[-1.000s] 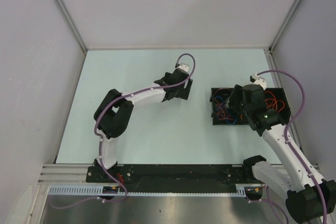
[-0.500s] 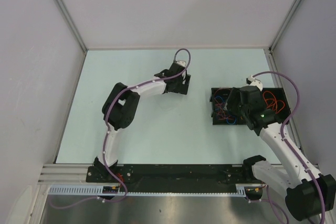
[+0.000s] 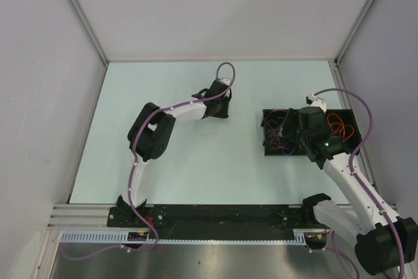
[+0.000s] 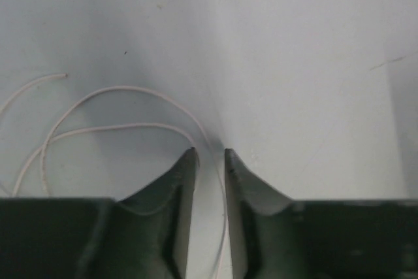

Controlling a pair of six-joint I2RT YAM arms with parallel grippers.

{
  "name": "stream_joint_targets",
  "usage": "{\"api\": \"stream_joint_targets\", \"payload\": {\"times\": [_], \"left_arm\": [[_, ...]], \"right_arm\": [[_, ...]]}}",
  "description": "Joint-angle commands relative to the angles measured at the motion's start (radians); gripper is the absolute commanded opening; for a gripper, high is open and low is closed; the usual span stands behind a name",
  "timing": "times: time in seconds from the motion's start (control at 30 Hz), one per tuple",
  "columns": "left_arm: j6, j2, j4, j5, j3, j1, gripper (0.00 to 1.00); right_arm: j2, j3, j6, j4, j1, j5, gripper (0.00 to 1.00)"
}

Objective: Untangle the cables

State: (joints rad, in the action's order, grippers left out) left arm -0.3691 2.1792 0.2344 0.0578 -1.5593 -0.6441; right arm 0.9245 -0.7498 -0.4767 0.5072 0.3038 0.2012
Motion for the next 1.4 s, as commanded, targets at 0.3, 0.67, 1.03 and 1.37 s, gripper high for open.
{"api": "stream_joint_targets", "payload": {"times": [0.3,0.67,1.03,1.37], "left_arm": [[-0.033,-0.197,-0.047,-0.036,0.292,-0.149,0.0],[0.001,-0.631,0.042,-0.03,0.383,-0.226,0.0],[0.004,-0.812,-0.015,-0.09,0.525,-0.226,0.0],[0.038,-0.815,-0.08,-0.167,0.689,-0.226,0.63]], "right_arm": [[-0.068,-0.003,-0.013,0.008,0.004,-0.023,0.74],[-0.108,-0.002,-0.016,-0.056,0.014,-0.28,0.76],[0.03,0.007,-0.313,-0.222,0.02,-0.614,0.79],[0.08,0.009,-0.303,-0.202,0.144,-0.488,0.8]]}}
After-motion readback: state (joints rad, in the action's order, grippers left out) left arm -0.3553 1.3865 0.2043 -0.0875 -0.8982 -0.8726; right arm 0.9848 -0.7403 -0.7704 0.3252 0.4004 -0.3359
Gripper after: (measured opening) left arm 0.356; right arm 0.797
